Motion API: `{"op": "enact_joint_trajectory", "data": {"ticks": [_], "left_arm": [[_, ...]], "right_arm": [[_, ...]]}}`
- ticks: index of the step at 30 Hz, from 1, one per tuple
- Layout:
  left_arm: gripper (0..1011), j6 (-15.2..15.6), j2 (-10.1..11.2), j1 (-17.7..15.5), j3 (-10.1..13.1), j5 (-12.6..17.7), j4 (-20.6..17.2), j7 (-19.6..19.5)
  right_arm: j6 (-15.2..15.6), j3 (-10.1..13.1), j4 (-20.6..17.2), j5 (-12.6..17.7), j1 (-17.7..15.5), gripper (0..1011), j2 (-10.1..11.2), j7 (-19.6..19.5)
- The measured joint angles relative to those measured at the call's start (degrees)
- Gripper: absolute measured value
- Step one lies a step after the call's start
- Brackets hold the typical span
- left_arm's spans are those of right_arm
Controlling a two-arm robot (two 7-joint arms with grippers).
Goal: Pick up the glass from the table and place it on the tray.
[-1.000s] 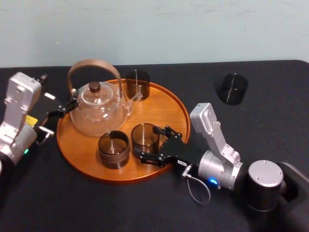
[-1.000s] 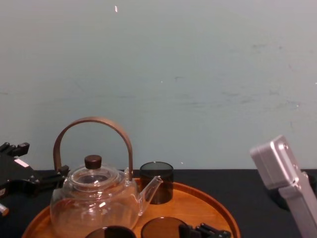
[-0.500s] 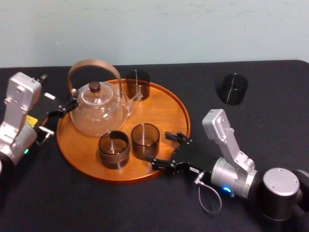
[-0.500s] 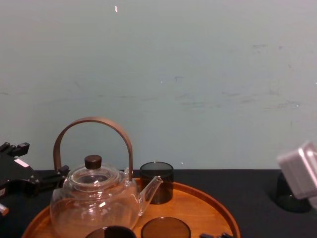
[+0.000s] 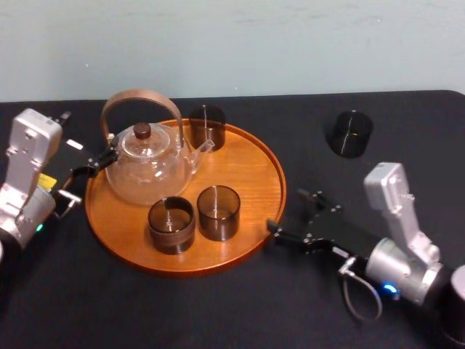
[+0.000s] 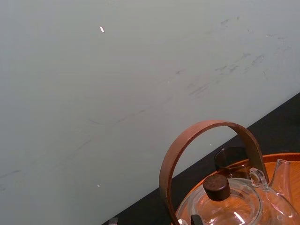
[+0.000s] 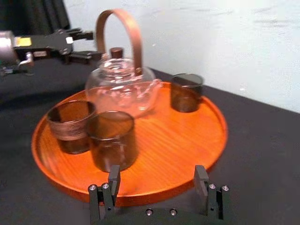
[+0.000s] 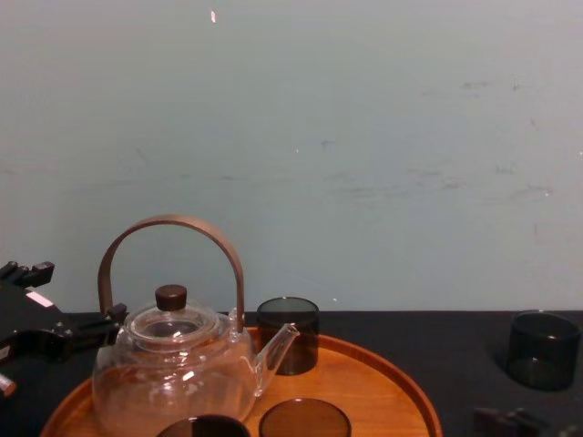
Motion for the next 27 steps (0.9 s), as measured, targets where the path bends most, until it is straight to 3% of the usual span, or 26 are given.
{"op": "enact_joint_trajectory", "data": {"ticks": [18, 27], "left_arm": [[1009, 0.0, 0.0, 0.0, 0.0, 0.0, 0.0, 0.0], [1010, 0.0, 0.0, 0.0, 0.0, 0.0, 0.0, 0.0]], "right_arm": [[-0.99, 7.49, -1.01, 2.7, -2.77, 1002, 1.7, -2.49], [-1.18, 9.9, -0.44, 3.58, -3.45, 1002, 1.9, -2.76]]}}
